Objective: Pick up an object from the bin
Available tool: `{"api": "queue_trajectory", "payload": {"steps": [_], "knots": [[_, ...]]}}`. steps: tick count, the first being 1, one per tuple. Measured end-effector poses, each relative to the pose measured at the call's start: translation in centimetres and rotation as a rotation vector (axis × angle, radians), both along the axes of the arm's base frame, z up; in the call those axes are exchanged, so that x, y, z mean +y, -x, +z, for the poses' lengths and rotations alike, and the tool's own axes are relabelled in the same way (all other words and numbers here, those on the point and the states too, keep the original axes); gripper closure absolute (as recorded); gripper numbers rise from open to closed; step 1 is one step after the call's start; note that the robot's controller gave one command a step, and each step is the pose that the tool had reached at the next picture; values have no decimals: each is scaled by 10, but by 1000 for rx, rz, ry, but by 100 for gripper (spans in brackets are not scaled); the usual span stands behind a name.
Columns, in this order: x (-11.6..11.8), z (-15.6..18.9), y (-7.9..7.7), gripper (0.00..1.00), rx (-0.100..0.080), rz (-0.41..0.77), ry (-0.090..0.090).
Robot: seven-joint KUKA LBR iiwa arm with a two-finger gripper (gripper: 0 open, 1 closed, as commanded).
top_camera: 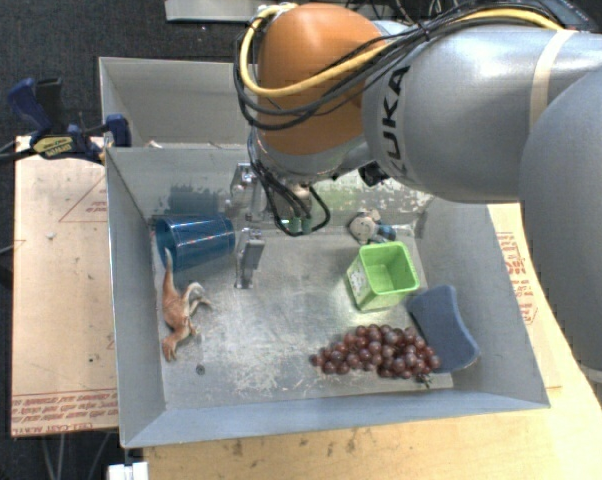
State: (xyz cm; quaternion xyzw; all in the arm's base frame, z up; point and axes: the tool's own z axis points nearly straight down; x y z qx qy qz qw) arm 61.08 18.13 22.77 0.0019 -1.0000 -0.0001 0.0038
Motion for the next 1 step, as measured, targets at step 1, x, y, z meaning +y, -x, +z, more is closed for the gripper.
{"api": "queue_trajectory", "payload": {"steps": [1], "knots": [[-1,5,-1,0,-8,-3,-1]]}}
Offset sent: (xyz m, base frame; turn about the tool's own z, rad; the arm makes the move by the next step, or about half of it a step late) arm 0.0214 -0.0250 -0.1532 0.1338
